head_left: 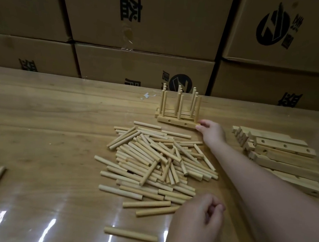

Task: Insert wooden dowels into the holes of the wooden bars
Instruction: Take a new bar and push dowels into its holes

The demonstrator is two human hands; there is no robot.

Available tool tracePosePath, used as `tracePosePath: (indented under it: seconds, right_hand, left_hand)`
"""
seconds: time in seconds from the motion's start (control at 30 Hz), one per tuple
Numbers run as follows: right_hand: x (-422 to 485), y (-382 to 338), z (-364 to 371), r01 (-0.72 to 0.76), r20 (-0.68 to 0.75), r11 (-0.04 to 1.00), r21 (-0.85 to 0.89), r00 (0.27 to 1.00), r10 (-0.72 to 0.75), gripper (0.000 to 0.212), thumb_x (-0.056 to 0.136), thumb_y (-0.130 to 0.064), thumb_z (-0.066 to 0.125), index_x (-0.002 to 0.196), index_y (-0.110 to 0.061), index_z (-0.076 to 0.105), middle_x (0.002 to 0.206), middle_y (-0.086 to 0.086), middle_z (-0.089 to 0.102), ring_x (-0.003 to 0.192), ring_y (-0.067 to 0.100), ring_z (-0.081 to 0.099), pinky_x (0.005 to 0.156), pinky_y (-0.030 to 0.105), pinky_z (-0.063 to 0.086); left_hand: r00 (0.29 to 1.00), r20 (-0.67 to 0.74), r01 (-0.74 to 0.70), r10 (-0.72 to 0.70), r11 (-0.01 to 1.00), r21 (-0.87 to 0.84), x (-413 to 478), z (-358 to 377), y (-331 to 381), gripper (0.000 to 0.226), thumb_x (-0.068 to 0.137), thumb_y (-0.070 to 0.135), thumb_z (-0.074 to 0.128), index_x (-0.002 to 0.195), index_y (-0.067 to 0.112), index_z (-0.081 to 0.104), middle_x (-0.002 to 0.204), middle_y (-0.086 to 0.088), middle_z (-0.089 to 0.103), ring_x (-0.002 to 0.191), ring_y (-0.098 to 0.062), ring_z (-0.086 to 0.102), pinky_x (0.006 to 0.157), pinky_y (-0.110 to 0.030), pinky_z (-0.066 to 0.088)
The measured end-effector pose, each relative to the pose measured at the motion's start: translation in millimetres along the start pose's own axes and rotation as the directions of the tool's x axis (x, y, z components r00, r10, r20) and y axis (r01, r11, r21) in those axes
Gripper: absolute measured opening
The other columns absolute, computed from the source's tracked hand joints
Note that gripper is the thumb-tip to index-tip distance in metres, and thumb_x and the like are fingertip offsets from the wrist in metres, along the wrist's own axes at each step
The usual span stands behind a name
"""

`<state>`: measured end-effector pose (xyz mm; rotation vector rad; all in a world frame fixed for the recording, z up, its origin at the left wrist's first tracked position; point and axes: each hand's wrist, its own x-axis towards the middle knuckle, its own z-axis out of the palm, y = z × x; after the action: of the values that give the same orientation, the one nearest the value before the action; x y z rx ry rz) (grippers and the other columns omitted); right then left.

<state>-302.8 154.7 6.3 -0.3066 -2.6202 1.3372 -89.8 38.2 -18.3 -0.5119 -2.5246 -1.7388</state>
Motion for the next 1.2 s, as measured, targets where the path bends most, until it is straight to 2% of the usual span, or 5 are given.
tracePosePath:
  seconds: [0.23,0.37,0.53,0.73,1.2]
  right_hand:
    - [10.6,-0.1,3.9,0.056,0.034,0.98,-0.189,0.998,-0.051,0.03,0.089,-0.023,0.06,0.119,-0.022,0.062,0.119,0.002,0.058,0.112,0.022,0.051,0.095,0.04,0.045]
    - [17.7,-1.7,2.1,0.047,0.039,0.974,-0.224,0.998,-0.039,0.03,0.087,-0.026,0.063,0.117,-0.02,0.061,0.113,0.0,0.063,0.111,0.02,0.052,0.094,0.04,0.046]
    - [25.0,-0.6,5.0,0.029,0.011,0.975,-0.22,1.0,-0.027,0.03,0.085,-0.03,0.065,0.113,-0.021,0.058,0.107,-0.002,0.062,0.101,0.017,0.056,0.088,0.037,0.048]
    - [30.7,0.2,12.8,0.04,-0.009,0.963,-0.266,0.999,-0.044,0.031,0.083,-0.038,0.065,0.11,-0.023,0.058,0.098,-0.006,0.06,0.1,0.019,0.055,0.088,0.041,0.048]
    - [40.0,-1.8,18.9,0.043,-0.025,0.932,-0.36,0.998,-0.056,0.036,0.084,-0.043,0.061,0.114,-0.023,0.058,0.11,0.0,0.061,0.103,0.021,0.055,0.089,0.042,0.048]
  left_hand:
    - [1.0,0.001,0.002,-0.002,1.0,-0.008,0.4,0.2,1.2,0.019,0.082,0.036,0.048,0.085,0.026,0.063,0.074,0.004,0.062,0.063,-0.007,0.048,0.069,-0.029,0.045]
    - [1.0,0.0,0.024,-0.024,0.999,-0.024,-0.6,-0.2,3.1,0.013,0.079,0.038,0.048,0.069,0.042,0.055,0.073,0.004,0.063,0.061,-0.006,0.049,0.068,-0.03,0.047]
    - [1.0,0.004,0.024,-0.024,0.999,-0.024,-0.4,-0.8,3.7,0.021,0.08,0.037,0.051,0.068,0.053,0.054,0.072,0.006,0.064,0.064,-0.012,0.056,0.068,-0.029,0.047]
    - [1.0,0.011,0.03,-0.03,0.999,-0.022,0.4,-2.0,4.1,0.014,0.079,0.038,0.05,0.068,0.045,0.053,0.077,0.001,0.068,0.066,-0.012,0.056,0.068,-0.029,0.047]
    - [1.0,0.017,0.007,-0.007,1.0,-0.002,0.5,-1.6,1.3,0.01,0.081,0.035,0.05,0.073,0.04,0.054,0.078,-0.001,0.068,0.06,-0.003,0.048,0.068,-0.025,0.045]
